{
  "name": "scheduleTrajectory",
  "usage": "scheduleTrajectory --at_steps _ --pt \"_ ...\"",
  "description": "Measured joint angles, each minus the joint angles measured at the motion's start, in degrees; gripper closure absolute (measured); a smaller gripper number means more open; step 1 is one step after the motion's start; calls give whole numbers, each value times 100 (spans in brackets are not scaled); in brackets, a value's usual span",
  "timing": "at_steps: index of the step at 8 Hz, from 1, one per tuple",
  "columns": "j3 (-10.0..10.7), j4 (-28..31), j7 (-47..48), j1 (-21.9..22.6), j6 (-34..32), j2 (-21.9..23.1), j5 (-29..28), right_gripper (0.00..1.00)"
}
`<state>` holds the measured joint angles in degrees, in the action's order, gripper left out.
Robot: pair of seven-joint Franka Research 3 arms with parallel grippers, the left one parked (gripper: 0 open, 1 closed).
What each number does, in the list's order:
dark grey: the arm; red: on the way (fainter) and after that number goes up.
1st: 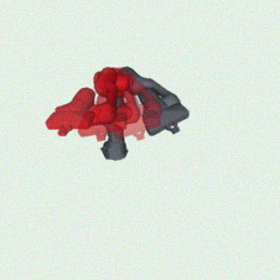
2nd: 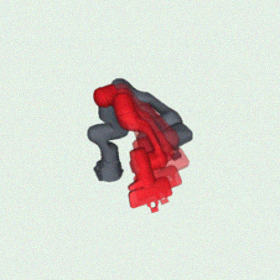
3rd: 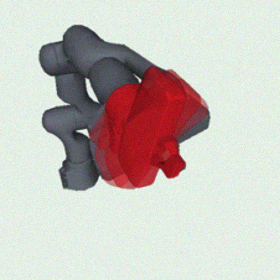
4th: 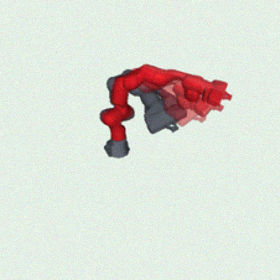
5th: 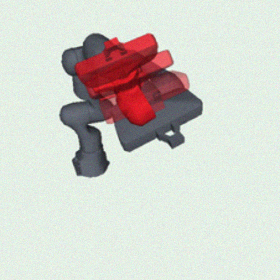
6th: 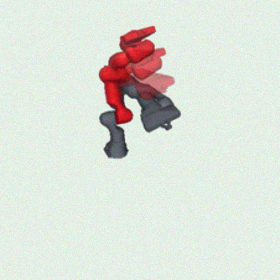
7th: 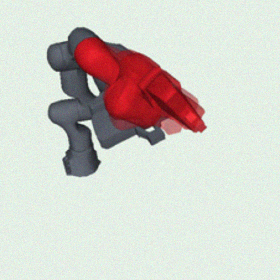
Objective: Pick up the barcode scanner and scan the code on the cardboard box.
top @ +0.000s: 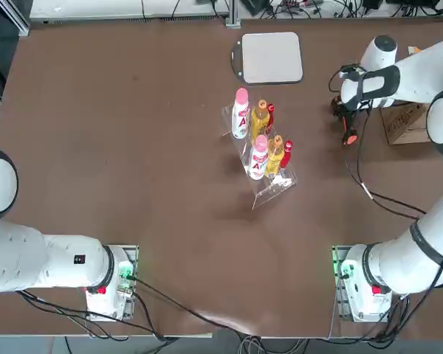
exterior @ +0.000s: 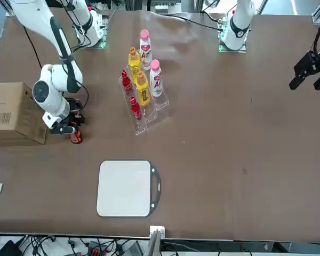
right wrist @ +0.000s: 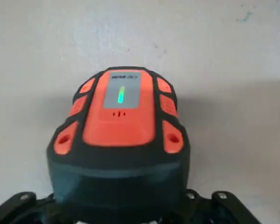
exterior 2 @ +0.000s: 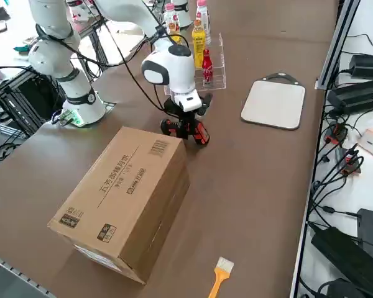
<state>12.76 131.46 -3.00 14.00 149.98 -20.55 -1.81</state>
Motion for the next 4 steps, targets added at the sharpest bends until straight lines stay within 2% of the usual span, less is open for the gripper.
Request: scheduleTrajectory --at_steps 4 --pt "0 -8 4 2 46 -57 0 65"
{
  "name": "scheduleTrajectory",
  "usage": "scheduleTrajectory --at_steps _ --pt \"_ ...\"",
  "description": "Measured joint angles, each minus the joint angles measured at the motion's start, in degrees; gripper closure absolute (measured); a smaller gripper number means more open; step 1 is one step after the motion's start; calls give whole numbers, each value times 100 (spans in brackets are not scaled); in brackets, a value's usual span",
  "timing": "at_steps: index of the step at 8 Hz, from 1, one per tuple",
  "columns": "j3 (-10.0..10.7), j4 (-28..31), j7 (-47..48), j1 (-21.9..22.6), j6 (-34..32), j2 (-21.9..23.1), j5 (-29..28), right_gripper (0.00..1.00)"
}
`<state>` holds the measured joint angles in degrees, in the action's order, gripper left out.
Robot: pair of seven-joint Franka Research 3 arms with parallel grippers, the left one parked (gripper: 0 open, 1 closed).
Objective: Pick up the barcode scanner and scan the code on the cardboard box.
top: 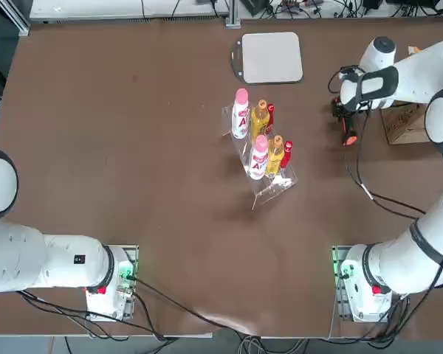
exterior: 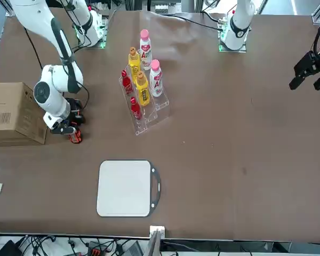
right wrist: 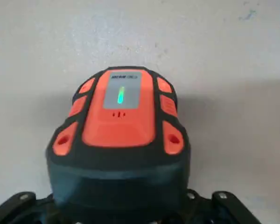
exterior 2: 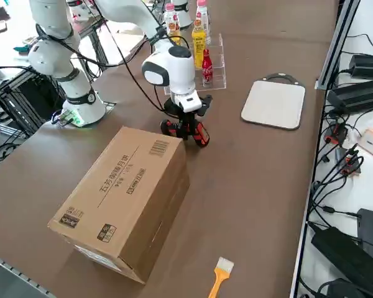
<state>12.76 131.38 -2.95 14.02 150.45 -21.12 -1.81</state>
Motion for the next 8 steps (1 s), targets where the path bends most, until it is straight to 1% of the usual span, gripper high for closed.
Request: scheduleTrajectory --at_steps 1,2,3,4,5,6,7,8 --pt "0 -10 2 1 6 -15 0 63" --pt "0 -21 3 1 9 -14 0 58" --pt "0 -25 3 1 9 -13 0 56" --pt "1 -26 4 1 10 -13 0 51" --pt "1 -28 5 2 13 -13 0 35" --pt "1 -30 6 2 14 -14 0 24" --pt "1 -30 7 3 16 -14 0 22" --pt "1 -32 7 3 20 -14 0 13"
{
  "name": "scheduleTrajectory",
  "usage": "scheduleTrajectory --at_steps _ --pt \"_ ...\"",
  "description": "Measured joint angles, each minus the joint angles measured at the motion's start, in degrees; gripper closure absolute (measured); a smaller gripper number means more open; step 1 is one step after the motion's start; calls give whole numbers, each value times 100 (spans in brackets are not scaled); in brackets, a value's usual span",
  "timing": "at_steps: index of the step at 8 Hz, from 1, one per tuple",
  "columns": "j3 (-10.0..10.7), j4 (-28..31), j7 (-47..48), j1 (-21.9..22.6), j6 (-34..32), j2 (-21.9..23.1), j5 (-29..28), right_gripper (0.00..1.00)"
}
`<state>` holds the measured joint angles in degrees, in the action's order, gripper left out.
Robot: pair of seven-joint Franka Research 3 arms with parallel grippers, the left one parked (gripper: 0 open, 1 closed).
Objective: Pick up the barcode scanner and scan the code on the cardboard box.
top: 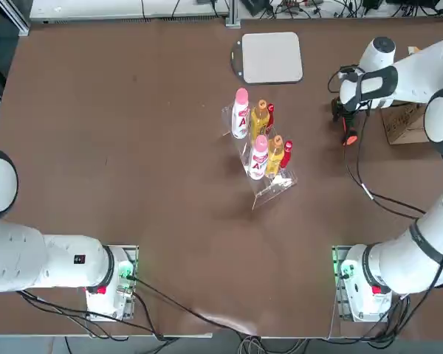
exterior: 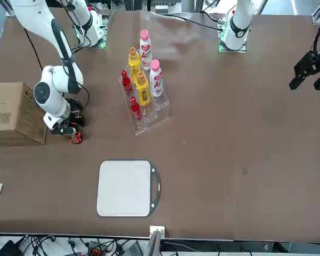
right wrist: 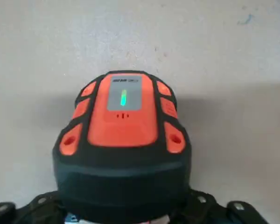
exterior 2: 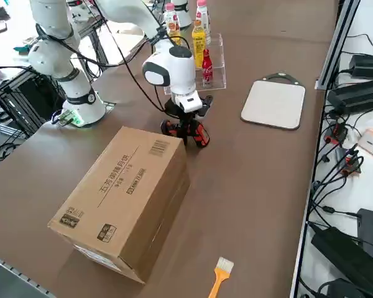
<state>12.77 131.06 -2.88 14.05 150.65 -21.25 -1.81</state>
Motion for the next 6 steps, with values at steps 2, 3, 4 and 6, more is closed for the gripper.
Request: scheduleTrajectory --at_steps 2,3,4,6 --pt "0 -17 2 1 10 4 0 9" --pt "0 -45 2 4 13 30 0 2" --pt "0 -79 2 11 -26 133 0 0" --pt "1 -145 2 23 -637 668 0 0"
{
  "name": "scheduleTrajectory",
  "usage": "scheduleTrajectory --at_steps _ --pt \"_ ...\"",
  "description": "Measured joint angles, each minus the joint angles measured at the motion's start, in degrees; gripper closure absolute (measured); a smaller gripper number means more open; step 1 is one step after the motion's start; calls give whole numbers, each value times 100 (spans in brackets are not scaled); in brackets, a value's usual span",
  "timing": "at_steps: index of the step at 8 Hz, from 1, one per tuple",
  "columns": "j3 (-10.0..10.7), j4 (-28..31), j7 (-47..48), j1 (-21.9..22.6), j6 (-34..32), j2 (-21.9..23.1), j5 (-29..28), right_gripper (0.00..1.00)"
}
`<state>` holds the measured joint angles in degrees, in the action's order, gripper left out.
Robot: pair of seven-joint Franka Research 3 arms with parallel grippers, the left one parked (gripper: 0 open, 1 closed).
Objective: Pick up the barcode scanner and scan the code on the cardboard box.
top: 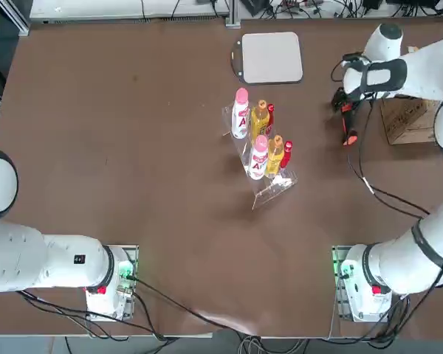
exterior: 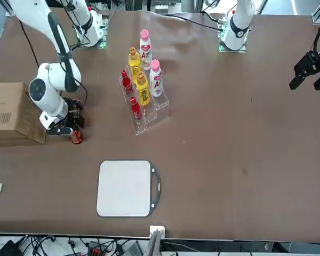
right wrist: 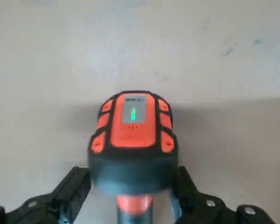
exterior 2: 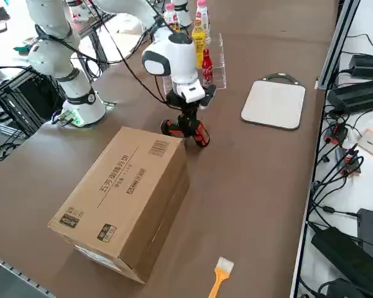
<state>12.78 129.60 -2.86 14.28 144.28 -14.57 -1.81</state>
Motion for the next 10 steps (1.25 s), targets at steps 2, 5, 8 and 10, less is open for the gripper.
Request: scheduleTrajectory --at_steps 2,5,8,10 --pt "5 -44 0 0 -698 871 0 0" --pt "51 -414 0 -43 -1847 2008 1 0" --pt "86 -1951 -8 -274 -3650 2262 14 0" --pt "85 -2713 -9 -304 -4198 2232 40 0"
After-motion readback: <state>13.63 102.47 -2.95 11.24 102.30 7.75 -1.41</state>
